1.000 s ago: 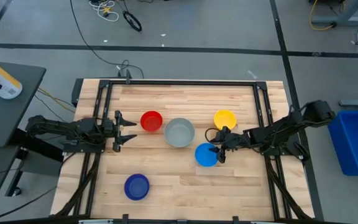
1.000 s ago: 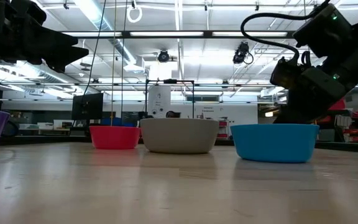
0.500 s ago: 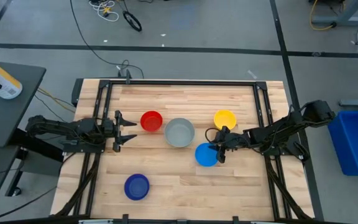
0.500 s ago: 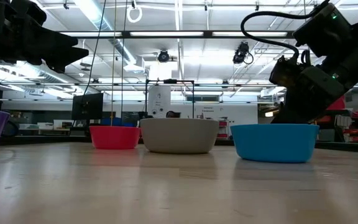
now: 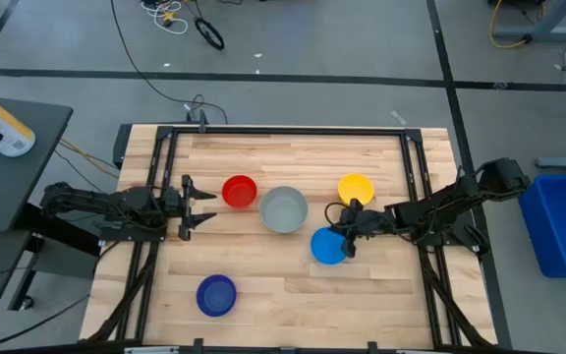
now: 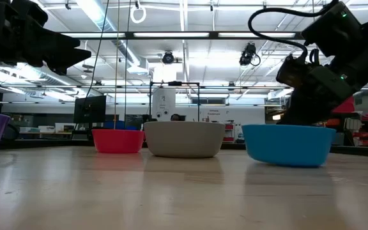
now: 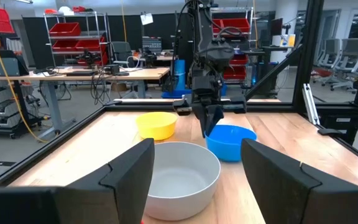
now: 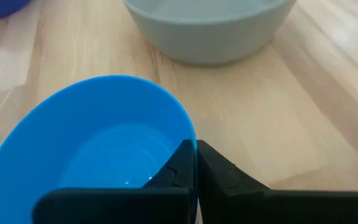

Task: Nest bowls inside each other
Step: Stack the light blue bowl on the gray bowl

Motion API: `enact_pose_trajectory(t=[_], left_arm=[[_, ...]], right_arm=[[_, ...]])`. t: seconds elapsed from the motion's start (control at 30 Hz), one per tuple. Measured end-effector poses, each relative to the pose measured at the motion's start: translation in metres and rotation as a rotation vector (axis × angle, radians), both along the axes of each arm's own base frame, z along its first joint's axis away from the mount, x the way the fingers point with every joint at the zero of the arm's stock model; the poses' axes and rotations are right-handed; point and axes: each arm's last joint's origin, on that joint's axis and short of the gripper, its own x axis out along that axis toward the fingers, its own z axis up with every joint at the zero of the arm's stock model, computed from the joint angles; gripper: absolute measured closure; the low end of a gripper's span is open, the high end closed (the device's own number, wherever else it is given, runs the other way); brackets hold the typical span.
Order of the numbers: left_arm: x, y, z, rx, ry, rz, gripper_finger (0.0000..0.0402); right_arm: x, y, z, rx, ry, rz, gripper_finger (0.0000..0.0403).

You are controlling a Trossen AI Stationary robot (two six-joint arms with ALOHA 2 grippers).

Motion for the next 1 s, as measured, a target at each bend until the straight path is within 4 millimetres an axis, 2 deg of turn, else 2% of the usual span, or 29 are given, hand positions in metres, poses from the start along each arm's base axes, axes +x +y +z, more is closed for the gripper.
enact_pose_trajectory(t=[0.3, 0.5, 0.8, 1.0], left_arm=[[0.000, 0.000, -0.001, -0.005, 0.009, 0.000, 0.0154], [0.000, 0.000, -0.001, -0.005, 0.009, 0.000, 0.0154], [0.000, 0.000, -0.001, -0.005, 0.009, 0.000, 0.0154], [0.000, 0.000, -0.001, -0.005, 0.010, 0.000, 0.0154]], right_arm=[[0.007, 0.000, 0.010, -0.035, -0.122, 0.019, 0.0401], [0.013, -0.008, 0.018, -0.069, -0.180, 0.002, 0.0401], [0.038, -0.022, 0.048, -0.175, -0.274, -0.004, 0.0402], [0.048, -0.038, 0.062, -0.219, -0.307, -0.023, 0.0402]])
